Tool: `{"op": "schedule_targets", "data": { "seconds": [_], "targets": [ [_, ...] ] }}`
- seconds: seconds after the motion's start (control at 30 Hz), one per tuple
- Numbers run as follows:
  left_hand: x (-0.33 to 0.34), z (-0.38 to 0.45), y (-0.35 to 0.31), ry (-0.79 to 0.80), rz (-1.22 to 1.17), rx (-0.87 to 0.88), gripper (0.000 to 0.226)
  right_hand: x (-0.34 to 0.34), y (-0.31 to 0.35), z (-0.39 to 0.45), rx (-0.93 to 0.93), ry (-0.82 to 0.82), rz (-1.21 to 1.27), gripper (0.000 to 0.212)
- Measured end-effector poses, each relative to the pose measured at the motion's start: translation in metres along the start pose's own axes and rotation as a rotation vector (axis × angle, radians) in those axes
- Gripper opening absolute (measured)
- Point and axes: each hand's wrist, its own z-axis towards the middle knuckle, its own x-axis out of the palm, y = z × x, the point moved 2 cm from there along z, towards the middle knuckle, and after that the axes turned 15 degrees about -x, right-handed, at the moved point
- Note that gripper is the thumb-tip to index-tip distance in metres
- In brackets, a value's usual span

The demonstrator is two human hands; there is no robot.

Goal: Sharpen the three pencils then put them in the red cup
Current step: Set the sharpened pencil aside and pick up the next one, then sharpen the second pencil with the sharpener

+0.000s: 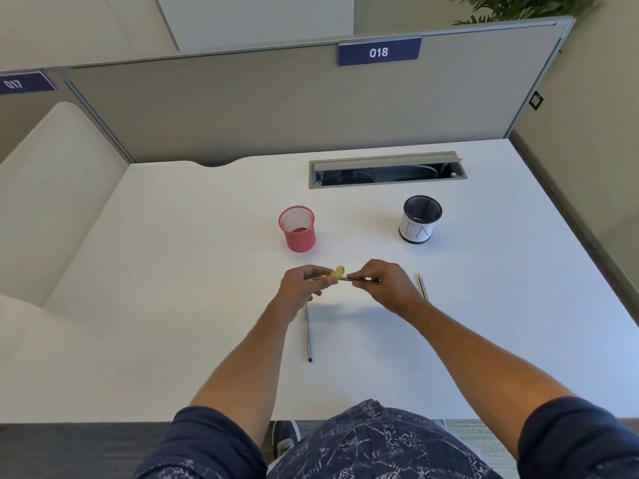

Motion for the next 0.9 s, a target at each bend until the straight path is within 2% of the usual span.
{"op": "schedule_targets", "data": {
  "seconds": [0.13,0.27,0.4,0.5,0.57,0.63,0.7,0.77,0.83,0.9],
  "targets": [
    [0.0,0.0,-0.002,0.049,0.063,-0.029,0.023,0.002,-0.001,0.002,-0.1,0.055,-0.073,0.022],
    [0.002,0.001,0.0,0.13,0.002,-0.069,0.05,0.0,0.002,0.003,-0.208,0.047,-0.215,0.016],
    [0.002,0.004,0.003,0.174,-0.053,-0.154,0.036,0.0,0.009,-0.001,-0.581,-0.012,-0.46,0.008],
    [0.002,0.003,0.003,0.212,-0.102,-0.155,0.03,0.001,0.011,0.001,-0.664,-0.061,-0.563,0.01],
    [0.003,0.001,0.002,0.226,-0.095,-0.127,0.027,0.0,0.011,0.001,-0.602,-0.062,-0.566,0.021],
    [0.002,0.001,0.0,0.219,-0.067,-0.089,0.02,-0.001,0.011,0.0,-0.461,-0.021,-0.54,0.029],
    [0.001,0.001,-0.003,0.204,-0.03,-0.052,0.016,-0.001,0.012,0.002,-0.234,0.097,-0.455,0.024],
    [0.0,0.002,-0.004,0.185,-0.003,-0.037,0.016,-0.002,0.012,0.007,-0.014,0.183,-0.27,0.017],
    [0.0,0.002,-0.004,0.164,0.008,-0.032,0.018,-0.004,0.012,0.011,0.11,0.222,-0.093,0.016],
    [0.001,0.002,-0.004,0.152,0.019,-0.026,0.019,-0.008,0.011,0.013,0.155,0.266,0.016,0.019]
  ]
}}
